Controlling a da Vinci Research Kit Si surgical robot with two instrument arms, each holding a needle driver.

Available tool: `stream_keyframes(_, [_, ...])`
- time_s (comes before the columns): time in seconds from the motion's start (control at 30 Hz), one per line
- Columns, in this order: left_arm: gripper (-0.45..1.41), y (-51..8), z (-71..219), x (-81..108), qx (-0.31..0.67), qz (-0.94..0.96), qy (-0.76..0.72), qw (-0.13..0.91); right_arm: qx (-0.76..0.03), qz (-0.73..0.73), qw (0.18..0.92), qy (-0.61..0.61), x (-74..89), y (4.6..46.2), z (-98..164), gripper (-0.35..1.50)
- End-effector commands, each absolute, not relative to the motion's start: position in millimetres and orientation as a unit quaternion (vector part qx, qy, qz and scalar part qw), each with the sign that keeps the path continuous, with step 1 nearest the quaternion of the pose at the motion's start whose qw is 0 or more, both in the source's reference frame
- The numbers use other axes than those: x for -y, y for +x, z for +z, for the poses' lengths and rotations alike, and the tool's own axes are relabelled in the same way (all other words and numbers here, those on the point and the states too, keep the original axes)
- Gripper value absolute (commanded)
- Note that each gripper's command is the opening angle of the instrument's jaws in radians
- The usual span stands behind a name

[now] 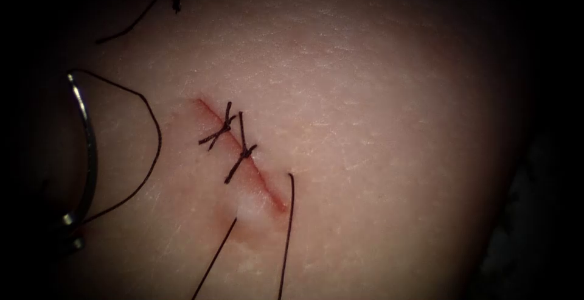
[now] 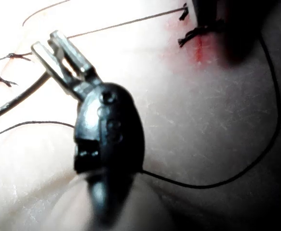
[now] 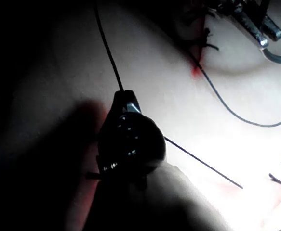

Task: Wound Closure

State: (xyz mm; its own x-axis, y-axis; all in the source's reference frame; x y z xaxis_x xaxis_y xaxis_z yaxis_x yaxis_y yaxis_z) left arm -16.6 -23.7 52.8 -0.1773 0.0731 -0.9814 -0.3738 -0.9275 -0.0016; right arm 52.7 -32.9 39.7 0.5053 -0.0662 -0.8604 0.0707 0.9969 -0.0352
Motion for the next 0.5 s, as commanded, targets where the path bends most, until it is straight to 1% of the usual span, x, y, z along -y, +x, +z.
stream_keyframes(0.03, [-0.45,-16.9,54,24.6,-0.119,0.758,-0.624,0.148,-0.499,-0.039,0.866,0.006,34.0,54.1,39,-0.35])
stream_keyframes(0.07, [-0.45,-16.9,54,24.6,-0.119,0.758,-0.624,0.148,-0.500,-0.037,0.865,0.006,33.7,54.2,39,-0.35])
stream_keyframes(0.1, [-0.45,-16.9,54,24.6,-0.119,0.758,-0.624,0.148,-0.502,-0.034,0.864,0.006,33.3,54.1,39,-0.10])
stream_keyframes(0.13, [-0.45,-17.0,54,24.6,-0.119,0.758,-0.624,0.148,-0.502,-0.026,0.864,0.003,32.7,53.8,39,0.29])
stream_keyframes(0.17, [-0.45,-17.0,54,24.6,-0.119,0.758,-0.624,0.148,-0.499,-0.015,0.866,-0.002,31.8,53.4,39,0.78])
stream_keyframes(0.2, [-0.45,-17.0,54,24.6,-0.119,0.758,-0.624,0.148,-0.500,-0.007,0.866,-0.008,31.0,53.1,39,1.03])
stream_keyframes(0.23, [-0.45,-17.0,54,24.6,-0.118,0.759,-0.623,0.148,-0.499,0.001,0.866,-0.012,30.1,52.7,40,1.16])
stream_keyframes(0.3, [-0.45,-17.0,54,24.6,-0.118,0.759,-0.623,0.148,-0.499,0.018,0.866,-0.021,28.2,51.5,40,1.30])
stream_keyframes(0.5, [-0.45,-17.0,54,24.6,-0.118,0.759,-0.623,0.148,-0.479,0.048,0.876,-0.041,23.8,48.3,41,1.45])
